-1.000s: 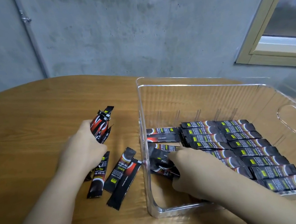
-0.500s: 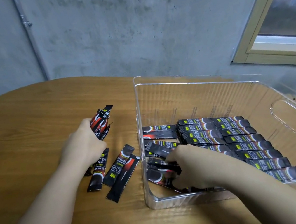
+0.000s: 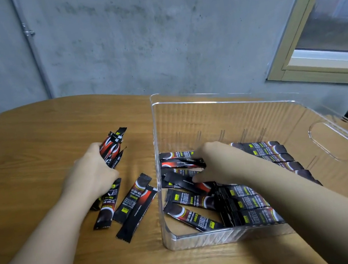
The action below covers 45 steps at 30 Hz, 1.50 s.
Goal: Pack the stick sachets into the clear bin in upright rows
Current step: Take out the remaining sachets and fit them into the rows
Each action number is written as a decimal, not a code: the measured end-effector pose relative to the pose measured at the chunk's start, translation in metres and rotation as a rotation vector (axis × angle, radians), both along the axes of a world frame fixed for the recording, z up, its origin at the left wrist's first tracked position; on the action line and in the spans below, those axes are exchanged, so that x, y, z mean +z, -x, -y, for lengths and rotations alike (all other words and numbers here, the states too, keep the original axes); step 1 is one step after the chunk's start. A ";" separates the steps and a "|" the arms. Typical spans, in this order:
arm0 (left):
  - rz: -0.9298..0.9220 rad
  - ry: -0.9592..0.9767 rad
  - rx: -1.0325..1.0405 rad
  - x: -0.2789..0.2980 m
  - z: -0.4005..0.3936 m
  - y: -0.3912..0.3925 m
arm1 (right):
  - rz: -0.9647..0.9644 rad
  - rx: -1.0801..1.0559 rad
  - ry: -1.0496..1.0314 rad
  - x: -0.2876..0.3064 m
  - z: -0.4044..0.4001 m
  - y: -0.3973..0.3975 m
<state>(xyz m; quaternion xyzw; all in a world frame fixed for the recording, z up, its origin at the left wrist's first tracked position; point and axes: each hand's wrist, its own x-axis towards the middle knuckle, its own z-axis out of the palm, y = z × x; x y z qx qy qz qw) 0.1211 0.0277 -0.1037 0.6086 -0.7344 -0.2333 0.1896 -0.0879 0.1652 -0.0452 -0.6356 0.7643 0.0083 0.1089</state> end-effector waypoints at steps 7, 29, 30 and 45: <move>0.001 -0.005 -0.009 0.000 0.001 0.000 | -0.033 0.129 -0.043 -0.005 0.010 -0.011; -0.029 -0.003 0.005 0.000 0.000 0.000 | -0.115 0.437 -0.209 0.013 -0.053 0.029; -0.028 -0.004 0.004 0.000 0.000 0.000 | -0.120 0.435 -0.217 0.014 -0.054 0.028; -0.038 -0.016 0.009 0.000 0.001 0.000 | -0.072 0.395 -0.096 -0.006 -0.057 0.040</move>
